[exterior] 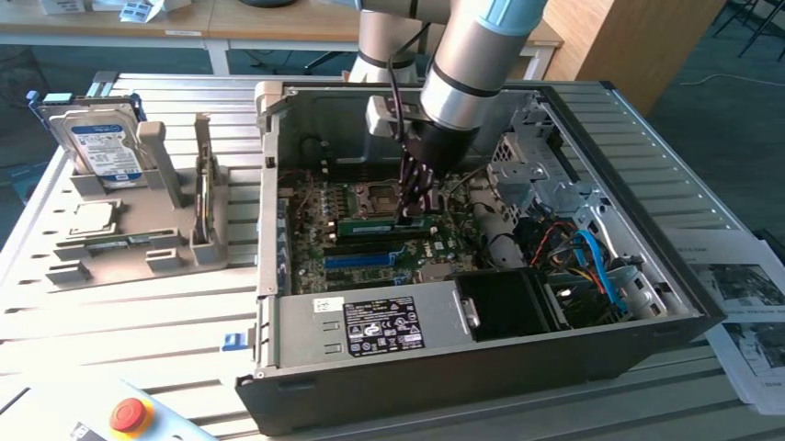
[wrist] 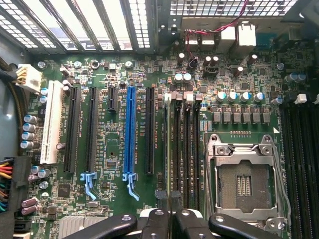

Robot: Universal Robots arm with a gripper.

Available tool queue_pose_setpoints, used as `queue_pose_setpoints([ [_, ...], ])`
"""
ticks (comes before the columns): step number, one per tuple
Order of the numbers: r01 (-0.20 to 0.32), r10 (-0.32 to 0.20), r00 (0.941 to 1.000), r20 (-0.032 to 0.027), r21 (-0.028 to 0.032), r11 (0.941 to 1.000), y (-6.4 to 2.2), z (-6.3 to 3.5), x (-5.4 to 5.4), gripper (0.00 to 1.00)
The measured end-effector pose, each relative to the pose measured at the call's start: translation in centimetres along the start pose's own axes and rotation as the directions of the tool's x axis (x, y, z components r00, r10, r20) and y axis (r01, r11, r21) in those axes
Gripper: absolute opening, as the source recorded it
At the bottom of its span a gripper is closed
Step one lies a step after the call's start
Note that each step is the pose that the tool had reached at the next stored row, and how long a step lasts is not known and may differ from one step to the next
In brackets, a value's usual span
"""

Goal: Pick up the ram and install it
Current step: 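Insert the ram into the slot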

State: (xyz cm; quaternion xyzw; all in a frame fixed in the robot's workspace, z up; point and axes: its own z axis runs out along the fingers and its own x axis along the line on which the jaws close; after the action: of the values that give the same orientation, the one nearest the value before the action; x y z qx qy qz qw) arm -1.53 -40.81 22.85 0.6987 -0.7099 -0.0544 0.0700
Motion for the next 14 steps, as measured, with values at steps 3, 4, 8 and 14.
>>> queue_pose_setpoints([
  [3, 0.000, 0.000, 1.0000, -0.0002, -0.0001, 1.0000, -0.01, 0.05, 0.00, 0.12],
  [4, 0.000, 0.000, 1.0000, -0.0002, 0.0001, 1.0000, -0.02, 0.07, 0.00, 0.12],
  [8, 0.000, 0.000, 1.0000, -0.0002, 0.0000, 1.0000, -0.02, 0.11, 0.00, 0.12],
  [14, 0.000, 0.000, 1.0000, -0.0002, 0.0000, 1.0000, -0.03, 0.11, 0.00, 0.12],
])
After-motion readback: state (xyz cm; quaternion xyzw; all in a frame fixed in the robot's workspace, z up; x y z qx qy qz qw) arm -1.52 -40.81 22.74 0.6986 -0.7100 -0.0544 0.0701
